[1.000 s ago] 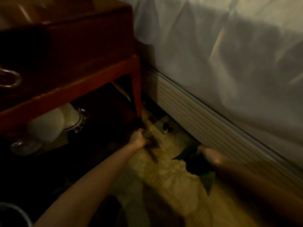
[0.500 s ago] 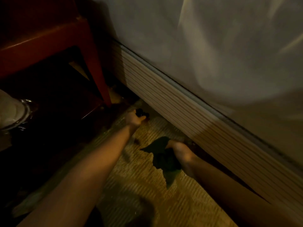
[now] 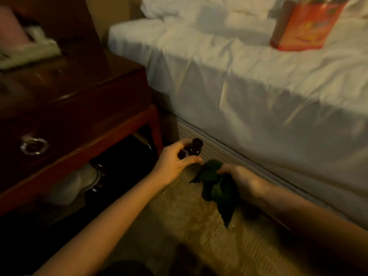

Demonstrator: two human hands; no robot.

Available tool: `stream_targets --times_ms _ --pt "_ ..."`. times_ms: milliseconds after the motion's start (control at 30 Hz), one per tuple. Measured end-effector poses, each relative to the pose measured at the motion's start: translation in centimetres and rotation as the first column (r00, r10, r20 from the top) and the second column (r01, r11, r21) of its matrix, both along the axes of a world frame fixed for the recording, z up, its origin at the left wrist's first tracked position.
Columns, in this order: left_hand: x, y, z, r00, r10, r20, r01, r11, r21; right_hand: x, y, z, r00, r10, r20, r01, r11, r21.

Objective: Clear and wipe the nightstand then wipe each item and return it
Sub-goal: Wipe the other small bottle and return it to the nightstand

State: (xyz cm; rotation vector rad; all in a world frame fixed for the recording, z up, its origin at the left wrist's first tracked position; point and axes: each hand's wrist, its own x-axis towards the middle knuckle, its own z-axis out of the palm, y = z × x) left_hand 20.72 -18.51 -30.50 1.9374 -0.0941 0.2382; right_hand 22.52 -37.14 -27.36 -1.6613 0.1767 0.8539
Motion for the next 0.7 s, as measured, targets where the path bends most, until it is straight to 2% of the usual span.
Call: stream_targets --times_ms 67,167,233,300,333,367,433,500,567,600,700 --pt "-1.3 0.2 4.7 0.991 -0.008 0.132 -0.003 0.997 0.081 -0.1 1.2 2.9 0.999 -0.026 0.031 0.022 0.994 0.109" --pt "-3.0 -0.3 9.8 0.953 0.005 0.301 -0.042 0.992 0.117 -0.4 2.5 7.3 0.989 -0.146 0.031 0.127 0.934 0.333" --pt "-3.6 -0.9 11.9 0.921 0.059 0.386 -0.101 0.991 0.089 -0.8 2.9 9.6 0.976 -0.205 0.071 0.155 0.887 0.435" --pt "-4.0 -1.8 13.1 0.908 0.205 0.366 -0.191 0.979 -0.074 -1.5 2.7 11.1 0.952 -0.271 0.144 0.161 0.841 0.516" --pt "-4.1 -2.3 13.6 0.909 0.286 0.302 -0.251 0.956 -0.152 -1.9 2.6 11.6 0.941 -0.289 0.175 0.151 0.823 0.547" --pt "-4.1 -2.9 14.0 0.907 0.354 0.229 -0.317 0.93 -0.184 -2.3 2.5 11.8 0.927 -0.316 0.202 0.155 0.813 0.561" --pt "-4.2 -3.8 14.4 0.892 0.437 0.114 -0.419 0.895 -0.153 -2.8 2.1 12.0 0.895 -0.359 0.263 0.15 0.8 0.581" --pt "-4.7 -4.4 14.6 0.904 0.423 0.055 -0.422 0.906 -0.027 -3.2 1.9 12.0 0.833 -0.399 0.382 0.134 0.817 0.561" --pt "-5.3 -4.3 14.7 0.919 0.393 0.029 -0.394 0.915 0.084 -3.7 2.3 11.5 0.702 -0.356 0.617 0.079 0.899 0.43" --pt "-5.9 -4.1 14.7 0.917 0.399 0.006 -0.398 0.913 0.087 -4.5 2.9 11.0 0.62 -0.304 0.723 0.06 0.937 0.343" --pt "-7.0 -3.9 14.6 0.905 0.424 -0.015 -0.423 0.905 0.049 -6.0 4.4 9.6 0.418 -0.16 0.894 0.034 0.986 0.161"
